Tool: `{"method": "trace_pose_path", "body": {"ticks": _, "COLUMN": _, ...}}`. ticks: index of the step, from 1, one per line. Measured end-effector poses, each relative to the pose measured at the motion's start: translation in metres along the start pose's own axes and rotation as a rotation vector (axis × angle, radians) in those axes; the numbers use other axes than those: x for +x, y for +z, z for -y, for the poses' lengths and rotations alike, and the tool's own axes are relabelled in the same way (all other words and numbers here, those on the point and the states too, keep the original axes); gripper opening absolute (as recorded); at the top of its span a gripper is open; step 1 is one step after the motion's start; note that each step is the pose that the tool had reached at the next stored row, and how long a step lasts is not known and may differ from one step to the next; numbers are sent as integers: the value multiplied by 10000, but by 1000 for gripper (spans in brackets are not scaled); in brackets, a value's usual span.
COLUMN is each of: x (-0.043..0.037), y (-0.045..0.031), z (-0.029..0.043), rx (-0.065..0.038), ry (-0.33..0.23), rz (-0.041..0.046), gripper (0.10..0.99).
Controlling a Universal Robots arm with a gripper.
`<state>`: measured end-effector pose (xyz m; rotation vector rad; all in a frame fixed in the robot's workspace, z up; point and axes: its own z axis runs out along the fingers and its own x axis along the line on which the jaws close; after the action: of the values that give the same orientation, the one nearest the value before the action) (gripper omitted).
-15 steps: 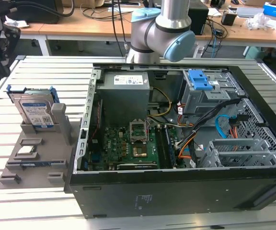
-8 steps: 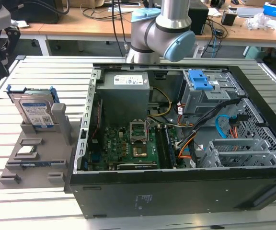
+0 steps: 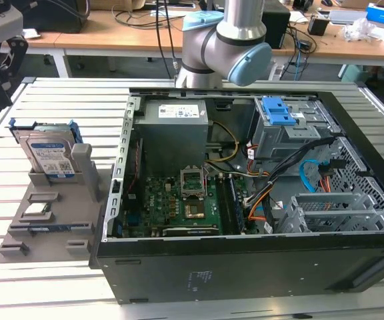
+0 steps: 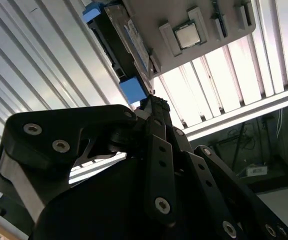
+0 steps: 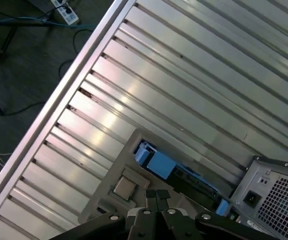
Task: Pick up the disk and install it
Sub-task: 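Pick up the disk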
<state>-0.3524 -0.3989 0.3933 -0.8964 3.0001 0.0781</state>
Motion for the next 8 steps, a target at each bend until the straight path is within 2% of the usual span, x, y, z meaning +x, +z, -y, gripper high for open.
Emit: {"method": "trace_pose_path", "body": {"ticks": 8, "x": 0, "y": 0, "z": 0, "rx": -26, "ry": -1118, "rz": -51, "gripper": 106}}
